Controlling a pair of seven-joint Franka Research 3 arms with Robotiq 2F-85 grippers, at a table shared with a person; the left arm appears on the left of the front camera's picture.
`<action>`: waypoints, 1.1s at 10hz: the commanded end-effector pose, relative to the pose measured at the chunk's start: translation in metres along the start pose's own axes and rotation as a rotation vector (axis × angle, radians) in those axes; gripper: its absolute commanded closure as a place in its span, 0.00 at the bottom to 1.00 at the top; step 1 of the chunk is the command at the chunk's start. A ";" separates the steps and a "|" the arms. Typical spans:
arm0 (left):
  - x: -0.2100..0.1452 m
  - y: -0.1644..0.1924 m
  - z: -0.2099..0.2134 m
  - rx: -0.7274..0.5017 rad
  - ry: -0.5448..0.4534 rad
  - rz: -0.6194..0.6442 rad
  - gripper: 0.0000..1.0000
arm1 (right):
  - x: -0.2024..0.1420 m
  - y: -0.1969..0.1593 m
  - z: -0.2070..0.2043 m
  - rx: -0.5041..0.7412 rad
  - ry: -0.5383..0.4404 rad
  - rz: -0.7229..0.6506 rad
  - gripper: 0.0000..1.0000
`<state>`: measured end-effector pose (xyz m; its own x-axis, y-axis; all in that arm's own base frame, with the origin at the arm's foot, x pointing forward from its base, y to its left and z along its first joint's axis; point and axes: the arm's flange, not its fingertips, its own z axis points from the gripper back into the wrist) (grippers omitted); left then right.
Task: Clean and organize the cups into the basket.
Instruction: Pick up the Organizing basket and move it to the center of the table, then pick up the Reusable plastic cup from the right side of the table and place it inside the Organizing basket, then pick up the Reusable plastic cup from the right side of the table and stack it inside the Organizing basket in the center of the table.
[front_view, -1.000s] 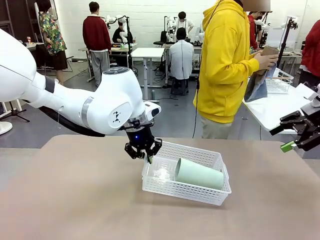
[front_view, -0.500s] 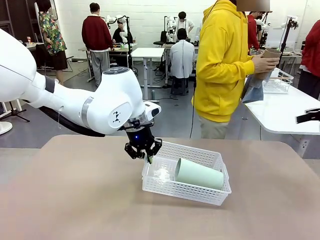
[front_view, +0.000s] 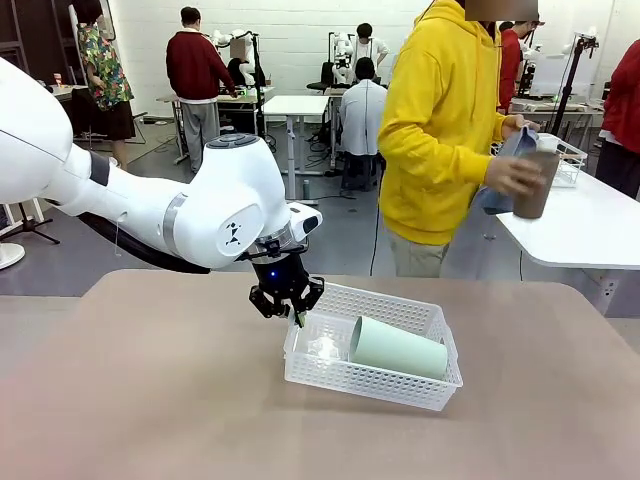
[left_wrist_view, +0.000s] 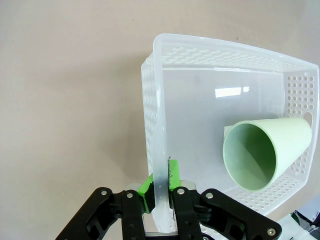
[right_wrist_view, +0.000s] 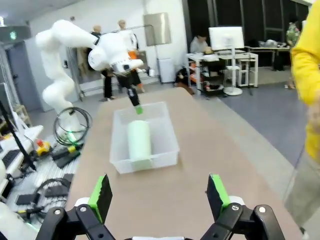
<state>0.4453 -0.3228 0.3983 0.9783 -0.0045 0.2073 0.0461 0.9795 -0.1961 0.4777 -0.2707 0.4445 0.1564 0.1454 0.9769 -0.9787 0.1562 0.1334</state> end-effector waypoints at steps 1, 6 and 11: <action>0.000 -0.001 0.000 -0.003 -0.001 -0.006 1.00 | -0.017 0.005 0.000 -0.055 0.054 0.059 0.00; 0.000 -0.001 0.000 -0.003 -0.001 -0.006 1.00 | -0.019 0.003 0.012 -0.030 0.065 0.052 0.00; 0.000 -0.001 0.000 -0.003 -0.001 -0.006 1.00 | -0.019 0.003 0.012 -0.030 0.065 0.052 0.00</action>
<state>0.4453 -0.3228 0.3983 0.9783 -0.0046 0.2073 0.0461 0.9795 -0.1961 0.4683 -0.2860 0.4258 0.1165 0.2204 0.9684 -0.9839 0.1587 0.0822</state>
